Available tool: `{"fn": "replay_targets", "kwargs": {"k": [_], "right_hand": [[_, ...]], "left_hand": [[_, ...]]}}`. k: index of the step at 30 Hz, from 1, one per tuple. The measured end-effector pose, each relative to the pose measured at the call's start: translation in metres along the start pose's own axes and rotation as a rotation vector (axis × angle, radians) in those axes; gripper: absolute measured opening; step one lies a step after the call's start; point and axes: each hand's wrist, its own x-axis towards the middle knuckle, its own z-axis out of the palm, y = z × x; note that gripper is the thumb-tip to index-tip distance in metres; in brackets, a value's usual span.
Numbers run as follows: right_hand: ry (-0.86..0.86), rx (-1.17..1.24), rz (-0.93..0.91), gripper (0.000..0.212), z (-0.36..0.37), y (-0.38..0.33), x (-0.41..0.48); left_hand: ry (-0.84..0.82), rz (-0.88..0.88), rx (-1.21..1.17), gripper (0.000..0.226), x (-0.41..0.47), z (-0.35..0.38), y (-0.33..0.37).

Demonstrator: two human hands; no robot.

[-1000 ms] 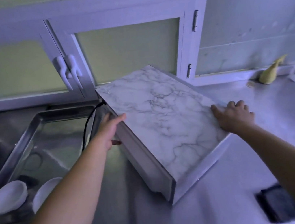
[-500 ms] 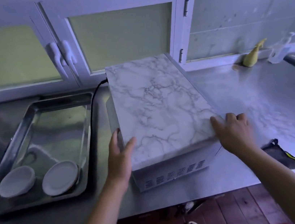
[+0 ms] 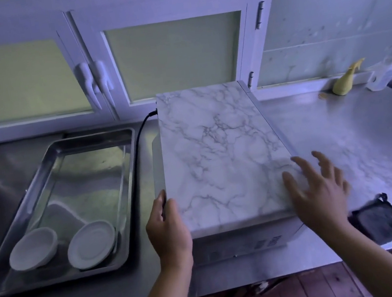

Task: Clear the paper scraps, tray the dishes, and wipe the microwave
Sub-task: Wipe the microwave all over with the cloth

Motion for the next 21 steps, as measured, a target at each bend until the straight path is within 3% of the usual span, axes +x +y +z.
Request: {"fn": "replay_targets", "kwargs": {"k": [2, 8, 21], "right_hand": [[0.070, 0.018, -0.039, 0.032, 0.007, -0.001, 0.001], [0.146, 0.121, -0.029, 0.047, 0.018, 0.007, 0.016], [0.114, 0.089, 0.027, 0.053, 0.052, 0.005, 0.136]], "left_hand": [[0.020, -0.004, 0.012, 0.032, 0.001, 0.001, -0.003], [0.032, -0.017, 0.042, 0.050, 0.018, 0.014, -0.012], [-0.072, 0.046, 0.108, 0.046, 0.088, 0.117, 0.000]]}}
